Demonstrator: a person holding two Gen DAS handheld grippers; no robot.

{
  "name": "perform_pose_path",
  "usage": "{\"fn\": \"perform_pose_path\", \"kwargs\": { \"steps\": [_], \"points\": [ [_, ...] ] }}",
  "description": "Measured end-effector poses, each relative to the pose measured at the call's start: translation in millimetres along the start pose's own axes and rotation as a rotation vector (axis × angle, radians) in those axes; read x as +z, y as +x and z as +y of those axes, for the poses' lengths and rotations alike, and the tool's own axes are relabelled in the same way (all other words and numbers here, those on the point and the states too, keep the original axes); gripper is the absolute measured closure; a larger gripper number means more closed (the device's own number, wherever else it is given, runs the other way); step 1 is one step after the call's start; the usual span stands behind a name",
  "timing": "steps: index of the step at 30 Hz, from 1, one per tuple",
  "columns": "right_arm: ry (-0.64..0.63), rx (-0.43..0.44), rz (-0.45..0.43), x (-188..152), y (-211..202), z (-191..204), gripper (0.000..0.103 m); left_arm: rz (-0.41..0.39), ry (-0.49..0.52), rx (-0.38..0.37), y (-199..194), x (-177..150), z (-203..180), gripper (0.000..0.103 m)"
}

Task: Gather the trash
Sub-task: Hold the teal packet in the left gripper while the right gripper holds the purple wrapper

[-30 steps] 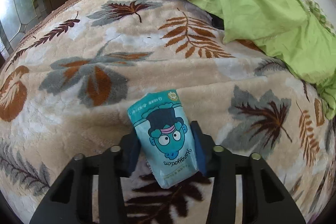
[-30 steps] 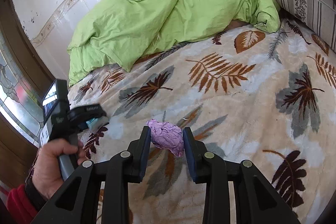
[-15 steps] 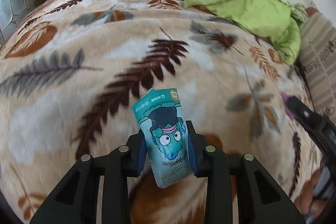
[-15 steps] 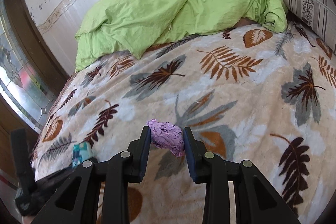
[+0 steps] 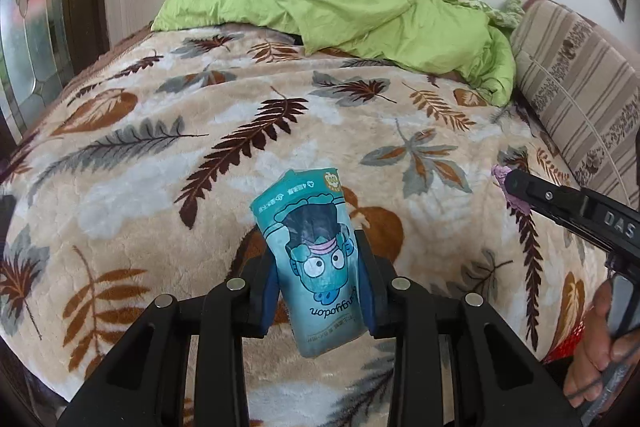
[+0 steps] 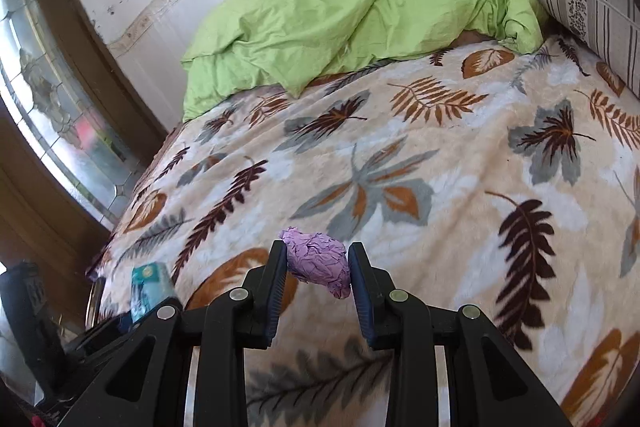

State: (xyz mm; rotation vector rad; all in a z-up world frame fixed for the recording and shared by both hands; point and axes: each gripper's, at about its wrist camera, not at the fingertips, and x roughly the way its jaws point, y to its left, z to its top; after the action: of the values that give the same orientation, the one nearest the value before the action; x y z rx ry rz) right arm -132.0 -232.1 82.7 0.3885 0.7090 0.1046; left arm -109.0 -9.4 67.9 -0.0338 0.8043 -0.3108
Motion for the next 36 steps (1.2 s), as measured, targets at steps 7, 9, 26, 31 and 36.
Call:
{"fn": "perform_pose_path", "kwargs": {
  "steps": [7, 9, 26, 31, 36],
  "points": [
    [-0.085, 0.013, -0.025, -24, -29, 8, 0.07, -0.061, 0.072, 0.013, -13, -6, -17, 0.071],
    [-0.091, 0.004, -0.023, -24, -27, 7, 0.07, -0.075, 0.093, 0.023, -12, -8, -21, 0.071],
    [-0.037, 0.022, 0.04, -19, 8, -2, 0.07, -0.022, 0.142, 0.066, 27, -7, -29, 0.071],
    [-0.035, 0.02, 0.047, -18, 12, -3, 0.07, -0.019, 0.157, 0.071, 31, -6, -31, 0.071],
    [-0.038, 0.014, 0.043, -19, 12, -2, 0.07, -0.028, 0.173, 0.082, 32, -7, -34, 0.071]
  ]
}}
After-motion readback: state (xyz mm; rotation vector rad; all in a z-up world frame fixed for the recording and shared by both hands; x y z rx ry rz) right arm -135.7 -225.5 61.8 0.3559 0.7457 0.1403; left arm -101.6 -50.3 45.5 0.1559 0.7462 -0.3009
